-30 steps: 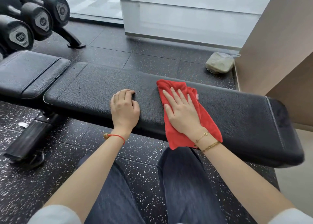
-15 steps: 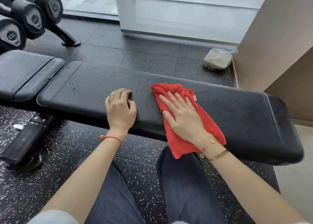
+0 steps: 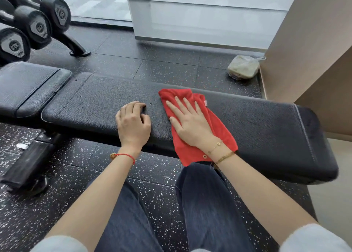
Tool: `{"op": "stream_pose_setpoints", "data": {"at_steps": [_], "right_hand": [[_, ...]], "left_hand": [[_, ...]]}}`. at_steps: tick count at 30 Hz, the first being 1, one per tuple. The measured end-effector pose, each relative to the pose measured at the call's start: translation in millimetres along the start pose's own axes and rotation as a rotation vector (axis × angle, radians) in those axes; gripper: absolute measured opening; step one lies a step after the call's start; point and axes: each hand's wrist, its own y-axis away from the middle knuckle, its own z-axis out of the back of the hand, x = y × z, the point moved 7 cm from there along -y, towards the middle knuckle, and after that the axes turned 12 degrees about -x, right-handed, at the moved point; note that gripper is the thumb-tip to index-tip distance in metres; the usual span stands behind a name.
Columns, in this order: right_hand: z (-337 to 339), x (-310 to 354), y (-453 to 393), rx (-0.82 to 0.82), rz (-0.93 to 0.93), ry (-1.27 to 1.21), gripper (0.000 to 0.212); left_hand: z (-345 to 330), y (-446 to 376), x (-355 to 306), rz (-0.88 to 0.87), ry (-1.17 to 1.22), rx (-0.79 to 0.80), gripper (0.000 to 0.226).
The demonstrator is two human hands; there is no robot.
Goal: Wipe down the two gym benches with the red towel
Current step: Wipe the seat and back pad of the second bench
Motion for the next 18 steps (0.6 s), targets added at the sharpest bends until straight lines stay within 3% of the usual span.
{"op": "stream_pose_setpoints", "data": {"at_steps": [3, 6, 9, 12, 18], "right_hand": [[15.4, -16.9, 39.0, -0.03, 0.025, 0.009, 0.053], [28.8, -62.5, 52.8, -0.038, -0.1, 0.021, 0.052], [30.5, -94.6, 30.9, -0.045, -0.266, 0.074, 0.052], [18.7, -83.8, -7.7, -0.039, -0.347, 0.091, 0.053], [1.6, -13.2, -11.0, 0.009, -0.124, 0.038, 0.054]], "left_hand": [[-1.0, 0.8, 1.8, 0.0, 0.002, 0.011, 0.034], [-2.1, 1.7, 1.3, 0.001, 0.005, 0.012, 0.035], [-2.5, 2.1, -1.8, 0.008, -0.004, 0.004, 0.034], [-1.7, 2.3, -2.0, 0.025, 0.001, -0.007, 0.033], [-0.6, -1.2, -2.5, 0.025, 0.014, 0.031, 0.034]]}}
